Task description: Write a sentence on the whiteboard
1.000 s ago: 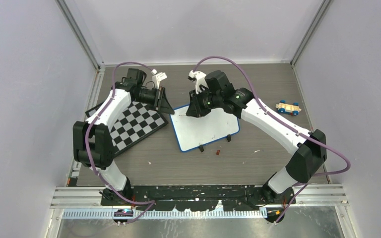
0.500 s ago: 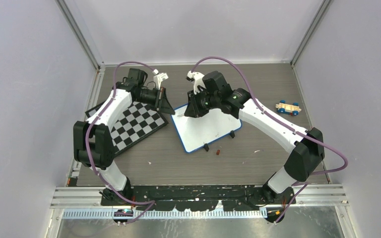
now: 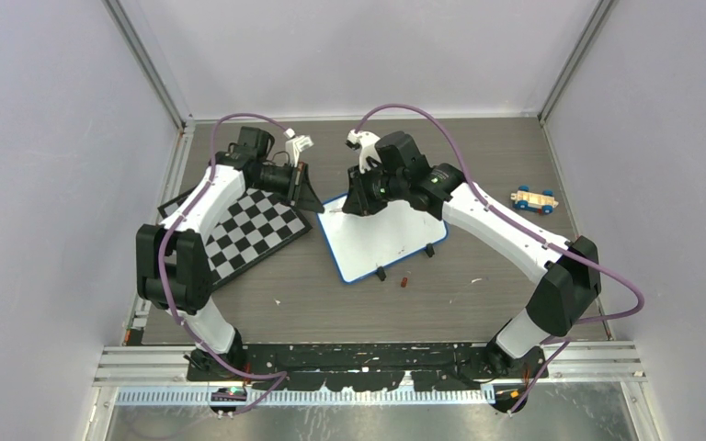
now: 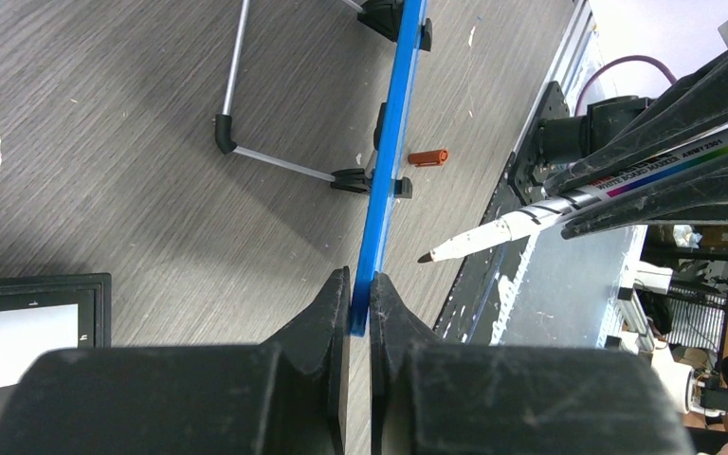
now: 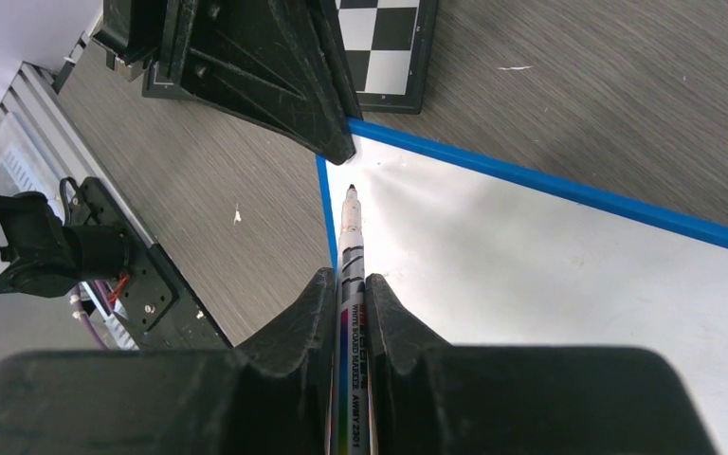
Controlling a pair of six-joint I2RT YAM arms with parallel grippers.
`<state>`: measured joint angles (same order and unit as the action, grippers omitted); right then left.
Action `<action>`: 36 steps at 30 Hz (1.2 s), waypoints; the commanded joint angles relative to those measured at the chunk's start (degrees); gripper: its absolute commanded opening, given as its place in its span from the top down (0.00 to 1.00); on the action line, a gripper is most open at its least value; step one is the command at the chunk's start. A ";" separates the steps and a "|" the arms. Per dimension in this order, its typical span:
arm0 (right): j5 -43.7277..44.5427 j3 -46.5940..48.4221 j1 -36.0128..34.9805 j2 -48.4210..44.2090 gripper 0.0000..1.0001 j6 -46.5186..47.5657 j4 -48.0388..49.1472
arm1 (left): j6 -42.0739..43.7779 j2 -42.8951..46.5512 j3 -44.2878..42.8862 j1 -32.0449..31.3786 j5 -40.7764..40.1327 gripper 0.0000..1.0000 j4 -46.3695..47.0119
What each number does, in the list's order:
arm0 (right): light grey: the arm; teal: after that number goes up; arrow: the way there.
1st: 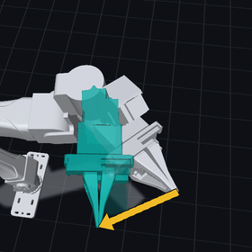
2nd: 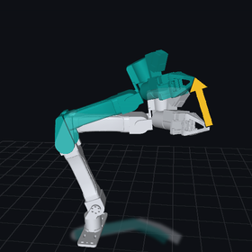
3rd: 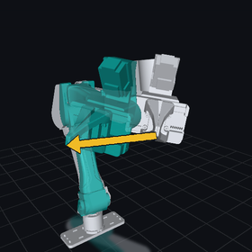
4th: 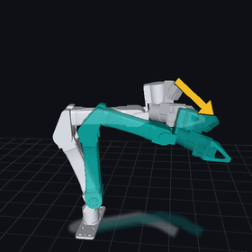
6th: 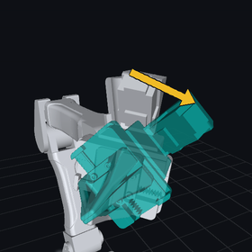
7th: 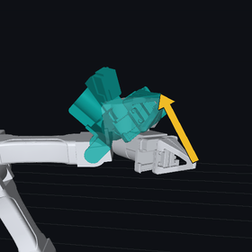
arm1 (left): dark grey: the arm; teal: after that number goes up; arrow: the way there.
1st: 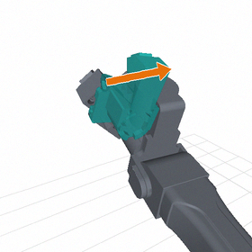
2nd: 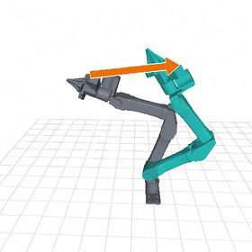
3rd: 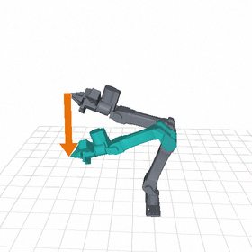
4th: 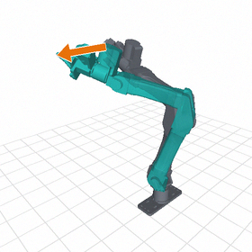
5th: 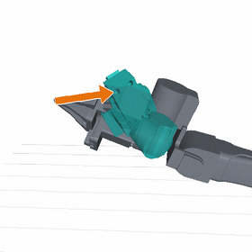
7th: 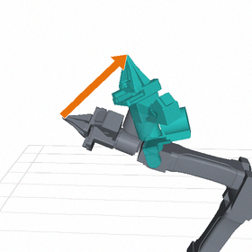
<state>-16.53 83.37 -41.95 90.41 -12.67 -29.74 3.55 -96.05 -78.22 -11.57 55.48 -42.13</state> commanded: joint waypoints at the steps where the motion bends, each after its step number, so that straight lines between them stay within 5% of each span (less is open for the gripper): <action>1: 1.85 0.84 -0.37 0.23 1.00 -0.41 3.02 | -0.08 0.34 -1.42 -0.46 -2.04 1.00 0.26; 36: 3.72 0.31 -1.97 2.52 1.00 0.92 1.94 | 2.12 1.52 -1.52 -1.70 -3.10 1.00 -0.85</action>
<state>-13.56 83.68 -43.55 93.60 -12.60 -29.54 5.58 -96.03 -78.22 -12.99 53.52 -42.26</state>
